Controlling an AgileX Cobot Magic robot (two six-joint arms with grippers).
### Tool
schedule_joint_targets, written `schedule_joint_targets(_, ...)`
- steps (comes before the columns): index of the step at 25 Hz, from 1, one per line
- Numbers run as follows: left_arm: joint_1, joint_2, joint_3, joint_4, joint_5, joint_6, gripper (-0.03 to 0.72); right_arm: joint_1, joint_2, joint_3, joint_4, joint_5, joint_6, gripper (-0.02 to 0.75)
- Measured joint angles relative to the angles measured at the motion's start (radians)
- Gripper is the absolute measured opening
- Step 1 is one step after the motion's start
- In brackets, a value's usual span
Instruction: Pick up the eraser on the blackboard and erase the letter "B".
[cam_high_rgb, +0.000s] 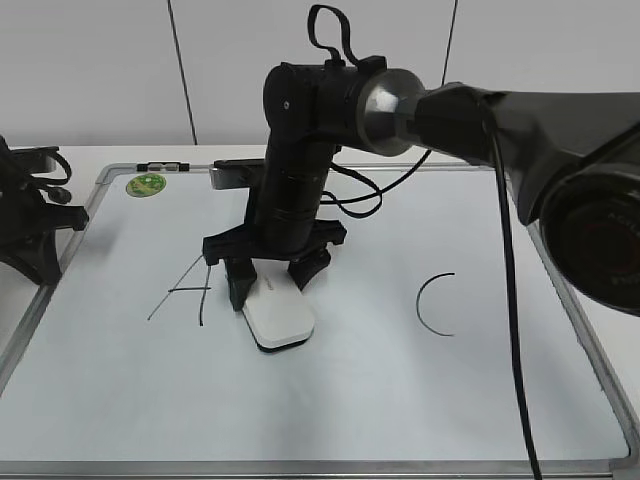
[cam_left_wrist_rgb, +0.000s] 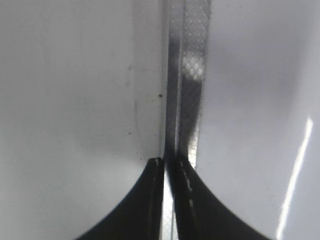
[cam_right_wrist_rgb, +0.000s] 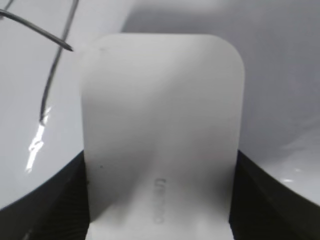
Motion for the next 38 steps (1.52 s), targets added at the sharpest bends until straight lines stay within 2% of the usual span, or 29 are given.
schedule_joint_targets(5, 0.000, 0.000, 0.000, 0.000, 0.000, 0.000, 0.029, -0.049, -0.031, 0.011, -0.077, 0.010, 0.000, 0.526)
schedule_joint_targets(14, 0.000, 0.000, 0.000, 0.000, 0.000, 0.000, 0.029, -0.222, -0.121, 0.013, -0.170, 0.012, 0.004, 0.526)
schedule_joint_targets(19, 0.000, 0.000, 0.000, 0.000, 0.000, 0.000, 0.029, -0.302, -0.180, 0.098, -0.235, 0.012, 0.026, 0.526)
schedule_joint_targets(24, 0.000, 0.000, 0.000, 0.000, 0.000, 0.000, 0.029, -0.393, -0.220, 0.186, -0.241, 0.012, 0.039, 0.526)
schedule_joint_targets(31, 0.000, 0.000, 0.000, 0.000, 0.000, 0.000, 0.029, -0.511, -0.226, 0.206, -0.253, 0.014, 0.043, 0.526)
schedule_joint_targets(38, 0.000, 0.000, 0.000, 0.000, 0.002, 0.000, 0.029, -0.539, -0.228, 0.207, -0.253, 0.014, 0.043, 0.526)
